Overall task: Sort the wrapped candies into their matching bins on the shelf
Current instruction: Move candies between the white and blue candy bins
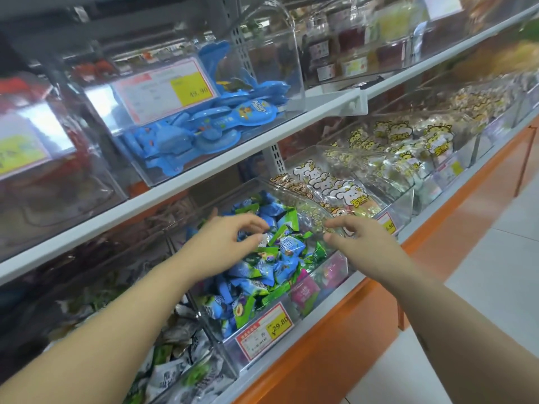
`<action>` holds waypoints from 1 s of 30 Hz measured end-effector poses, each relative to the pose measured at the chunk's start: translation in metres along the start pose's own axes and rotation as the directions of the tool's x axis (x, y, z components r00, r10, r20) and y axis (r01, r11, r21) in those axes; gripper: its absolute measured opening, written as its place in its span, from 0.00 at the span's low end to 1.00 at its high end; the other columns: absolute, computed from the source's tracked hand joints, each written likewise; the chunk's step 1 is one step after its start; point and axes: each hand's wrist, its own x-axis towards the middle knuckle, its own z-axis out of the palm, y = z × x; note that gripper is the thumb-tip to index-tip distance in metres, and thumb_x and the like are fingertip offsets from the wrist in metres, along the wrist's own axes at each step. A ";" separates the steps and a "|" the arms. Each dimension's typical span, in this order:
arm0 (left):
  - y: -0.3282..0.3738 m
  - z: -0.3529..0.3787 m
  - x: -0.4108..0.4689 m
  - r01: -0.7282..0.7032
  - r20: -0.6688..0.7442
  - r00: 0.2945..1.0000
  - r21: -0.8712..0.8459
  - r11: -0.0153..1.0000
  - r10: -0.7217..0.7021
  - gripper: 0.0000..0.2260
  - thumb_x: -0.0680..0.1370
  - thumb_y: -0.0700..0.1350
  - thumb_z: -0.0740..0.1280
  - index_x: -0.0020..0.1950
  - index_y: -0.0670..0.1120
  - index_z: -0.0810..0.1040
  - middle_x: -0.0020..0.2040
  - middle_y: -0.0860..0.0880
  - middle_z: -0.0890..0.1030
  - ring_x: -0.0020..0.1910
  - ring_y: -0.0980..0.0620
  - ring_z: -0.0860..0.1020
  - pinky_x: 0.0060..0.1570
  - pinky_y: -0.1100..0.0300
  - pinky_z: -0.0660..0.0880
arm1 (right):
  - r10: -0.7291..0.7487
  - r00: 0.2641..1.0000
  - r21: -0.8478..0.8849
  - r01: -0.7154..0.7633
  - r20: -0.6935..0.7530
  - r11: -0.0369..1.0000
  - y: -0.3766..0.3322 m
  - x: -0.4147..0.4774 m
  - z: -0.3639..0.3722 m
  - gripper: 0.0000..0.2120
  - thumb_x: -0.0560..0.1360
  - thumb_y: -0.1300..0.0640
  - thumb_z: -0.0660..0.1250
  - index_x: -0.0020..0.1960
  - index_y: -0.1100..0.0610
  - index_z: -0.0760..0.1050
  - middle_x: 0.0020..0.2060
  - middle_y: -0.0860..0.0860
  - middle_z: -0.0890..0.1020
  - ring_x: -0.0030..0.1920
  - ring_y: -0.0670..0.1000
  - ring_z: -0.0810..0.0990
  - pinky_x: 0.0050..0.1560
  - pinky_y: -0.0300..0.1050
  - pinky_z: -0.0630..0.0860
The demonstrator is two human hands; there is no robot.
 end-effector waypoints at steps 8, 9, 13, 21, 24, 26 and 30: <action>-0.010 0.016 0.047 0.231 0.229 0.934 0.204 0.951 -0.276 0.16 0.77 0.47 0.69 0.64 0.48 0.75 0.64 0.50 0.76 0.59 0.51 0.75 0.56 0.62 0.69 | -0.007 1.000 -0.001 0.007 -0.024 1.000 0.003 0.005 0.003 0.12 0.76 0.54 0.66 0.60 0.53 0.76 0.59 0.48 0.75 0.64 0.48 0.71 0.54 0.38 0.62; -0.009 0.016 0.048 0.239 0.233 0.929 0.214 0.947 -0.287 0.17 0.77 0.48 0.69 0.65 0.48 0.75 0.63 0.49 0.76 0.57 0.51 0.74 0.54 0.63 0.69 | 0.000 1.000 0.000 0.000 -0.023 1.000 0.003 0.005 0.003 0.12 0.76 0.54 0.66 0.60 0.53 0.76 0.59 0.48 0.75 0.64 0.48 0.71 0.54 0.38 0.62; -0.008 0.018 0.050 0.268 0.217 0.921 0.253 0.930 -0.324 0.18 0.76 0.49 0.69 0.64 0.45 0.74 0.59 0.47 0.75 0.50 0.51 0.72 0.48 0.62 0.67 | 0.023 1.000 -0.001 -0.023 -0.013 1.000 0.002 0.005 0.001 0.13 0.77 0.53 0.66 0.61 0.52 0.76 0.63 0.49 0.75 0.60 0.48 0.72 0.51 0.39 0.64; -0.007 0.006 0.026 0.296 -0.174 0.926 -0.211 0.931 -0.334 0.13 0.74 0.53 0.70 0.52 0.51 0.70 0.44 0.55 0.75 0.39 0.56 0.74 0.33 0.61 0.65 | -0.031 0.982 -0.111 0.011 -0.184 0.994 -0.019 -0.005 0.008 0.12 0.77 0.53 0.65 0.59 0.52 0.77 0.62 0.49 0.76 0.52 0.55 0.79 0.36 0.38 0.66; -0.010 -0.011 -0.004 0.285 -0.346 0.842 -0.367 0.885 -0.414 0.13 0.76 0.56 0.67 0.57 0.56 0.68 0.45 0.56 0.74 0.38 0.57 0.75 0.30 0.63 0.65 | -0.115 0.962 -0.108 0.091 -0.246 0.990 -0.034 -0.007 0.018 0.10 0.76 0.53 0.65 0.57 0.50 0.78 0.59 0.48 0.76 0.49 0.48 0.74 0.45 0.41 0.66; -0.016 -0.020 -0.033 0.285 -0.394 0.811 -0.382 0.879 -0.434 0.13 0.77 0.57 0.65 0.57 0.59 0.66 0.43 0.51 0.75 0.34 0.55 0.74 0.28 0.64 0.65 | -0.150 0.974 -0.084 0.138 -0.170 0.987 -0.040 -0.011 0.029 0.10 0.76 0.54 0.66 0.57 0.51 0.78 0.51 0.46 0.77 0.48 0.46 0.74 0.46 0.40 0.67; -0.045 -0.029 -0.097 0.290 -0.463 0.770 -0.359 0.887 -0.438 0.08 0.76 0.60 0.63 0.54 0.62 0.72 0.35 0.44 0.74 0.28 0.52 0.70 0.33 0.60 0.65 | -0.229 0.971 -0.083 0.234 0.069 0.969 -0.048 -0.028 0.056 0.10 0.76 0.55 0.66 0.58 0.53 0.78 0.49 0.45 0.78 0.50 0.42 0.74 0.51 0.33 0.67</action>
